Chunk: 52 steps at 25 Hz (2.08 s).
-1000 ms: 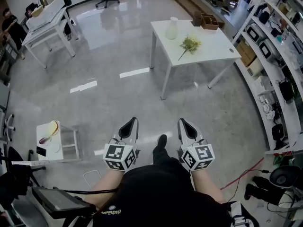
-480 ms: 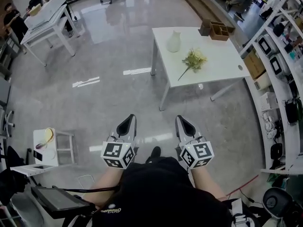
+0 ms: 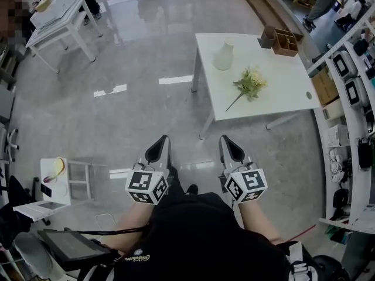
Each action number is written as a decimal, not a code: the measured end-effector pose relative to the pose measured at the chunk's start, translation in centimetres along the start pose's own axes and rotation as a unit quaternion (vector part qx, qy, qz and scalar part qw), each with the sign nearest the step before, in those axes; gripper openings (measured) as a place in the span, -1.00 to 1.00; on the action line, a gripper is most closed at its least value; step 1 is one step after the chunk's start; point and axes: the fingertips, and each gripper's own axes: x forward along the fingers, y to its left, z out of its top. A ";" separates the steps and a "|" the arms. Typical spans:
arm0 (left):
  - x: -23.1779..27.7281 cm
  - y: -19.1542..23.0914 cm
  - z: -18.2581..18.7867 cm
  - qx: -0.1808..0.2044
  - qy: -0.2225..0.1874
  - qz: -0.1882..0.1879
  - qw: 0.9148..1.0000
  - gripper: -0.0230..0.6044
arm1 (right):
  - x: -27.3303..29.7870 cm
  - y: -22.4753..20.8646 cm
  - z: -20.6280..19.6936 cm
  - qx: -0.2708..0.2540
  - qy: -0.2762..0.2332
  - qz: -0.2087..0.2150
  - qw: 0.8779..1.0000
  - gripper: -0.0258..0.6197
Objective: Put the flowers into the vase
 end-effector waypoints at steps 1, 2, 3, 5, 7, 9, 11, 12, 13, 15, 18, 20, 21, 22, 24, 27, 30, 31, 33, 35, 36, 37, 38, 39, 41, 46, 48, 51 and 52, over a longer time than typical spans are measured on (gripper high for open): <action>1.1 0.5 0.1 -0.002 -0.001 -0.001 1.000 -0.91 | 1.0 -0.4 0.1 -0.002 0.001 -0.001 1.000 -0.92; 2.2 1.1 0.3 -0.004 -0.003 -0.004 1.000 -0.90 | 2.0 -0.9 0.2 -0.003 0.001 -0.003 1.000 -0.92; 3.4 1.8 0.5 -0.006 -0.003 -0.006 1.000 -0.91 | 3.1 -1.3 0.3 -0.005 0.001 -0.007 1.000 -0.92; 5.9 3.4 1.1 -0.008 -0.002 -0.012 1.000 -0.91 | 5.6 -2.2 0.7 -0.004 0.001 -0.015 1.000 -0.92; 8.5 5.1 2.2 -0.005 0.002 -0.022 1.000 -0.91 | 8.4 -3.0 1.3 0.001 0.002 -0.026 1.000 -0.92; 11.0 6.7 3.9 0.001 0.007 -0.034 0.999 -0.91 | 11.2 -3.4 2.4 0.004 0.001 -0.038 0.999 -0.92; 13.7 8.3 5.7 0.006 0.015 -0.051 0.999 -0.91 | 14.1 -3.8 4.1 0.008 -0.002 -0.052 0.999 -0.92; 15.2 8.9 6.6 0.011 0.020 -0.063 0.998 -0.91 | 15.4 -4.0 4.8 0.012 -0.004 -0.062 0.998 -0.92; 16.7 9.3 7.4 0.017 0.025 -0.077 0.997 -0.91 | 16.5 -4.3 5.4 0.016 -0.006 -0.074 0.997 -0.92; 19.6 9.6 8.5 0.029 0.034 -0.112 0.993 -0.91 | 18.2 -5.2 6.2 0.023 -0.010 -0.101 0.995 -0.92; 23.3 8.7 9.4 0.052 0.046 -0.165 0.984 -0.91 | 19.0 -6.8 6.8 0.036 -0.019 -0.150 0.988 -0.92; 25.5 7.4 9.6 0.060 0.057 -0.197 0.977 -0.91 | 18.6 -8.2 6.9 0.046 -0.023 -0.183 0.982 -0.92; 26.3 6.5 9.5 0.063 0.062 -0.212 0.973 -0.91 | 18.1 -9.0 6.8 0.051 -0.024 -0.199 0.978 -0.92; 27.0 5.5 9.3 0.066 0.066 -0.227 0.969 -0.91 | 17.5 -9.8 6.7 0.056 -0.025 -0.214 0.975 -0.92; 28.1 3.5 9.0 0.074 0.072 -0.251 0.963 -0.91 | 16.3 -11.4 6.5 0.065 -0.029 -0.239 0.968 -0.92; 29.8 1.2 8.6 0.081 0.075 -0.269 0.957 -0.91 | 15.2 -13.6 6.3 0.073 -0.037 -0.262 0.962 -0.92; 30.7 -0.2 8.0 0.086 0.081 -0.276 0.954 -0.91 | 14.6 -15.2 5.9 0.080 -0.039 -0.272 0.958 -0.92; 31.0 -0.4 7.7 0.088 0.084 -0.277 0.953 -0.91 | 14.5 -15.7 5.8 0.081 -0.039 -0.273 0.958 -0.92; 31.5 -0.7 7.2 0.090 0.089 -0.276 0.953 -0.91 | 14.5 -16.5 5.5 0.082 -0.036 -0.275 0.957 -0.92; 31.9 -0.9 6.7 0.093 0.095 -0.274 0.952 -0.91 | 14.4 -17.4 5.1 0.087 -0.029 -0.280 0.956 -0.92; 32.1 -1.0 6.4 0.096 0.099 -0.273 0.952 -0.91 | 14.4 -17.8 4.7 0.093 -0.025 -0.283 0.954 -0.92; 32.4 -1.1 6.2 0.098 0.102 -0.272 0.952 -0.91 | 14.3 -18.3 4.2 0.100 -0.018 -0.288 0.952 -0.92; 32.6 -1.2 6.0 0.099 0.105 -0.272 0.951 -0.91 | 14.2 -18.9 3.5 0.108 -0.005 -0.294 0.950 -0.92; 32.8 -1.3 5.9 0.100 0.108 -0.272 0.951 -0.91 | 14.2 -19.7 2.3 0.118 0.014 -0.302 0.946 -0.92; 33.2 -1.4 5.5 0.099 0.114 -0.272 0.950 -0.91 | 14.6 -21.5 -0.7 0.145 0.065 -0.316 0.935 -0.92; 33.4 -1.7 4.5 0.099 0.132 -0.273 0.948 -0.91 | 16.1 -25.9 -8.1 0.243 0.168 -0.313 0.903 -0.91; 33.3 -1.7 4.2 0.099 0.139 -0.272 0.947 -0.91 | 16.9 -27.3 -10.1 0.286 0.195 -0.299 0.890 -0.68; 33.5 -1.3 3.8 0.099 0.147 -0.266 0.947 -0.91 | 17.8 -29.4 -12.6 0.349 0.219 -0.281 0.867 -0.44; 33.7 -1.1 3.8 0.099 0.149 -0.265 0.948 -0.90 | 18.1 -30.1 -13.2 0.367 0.227 -0.277 0.859 -0.36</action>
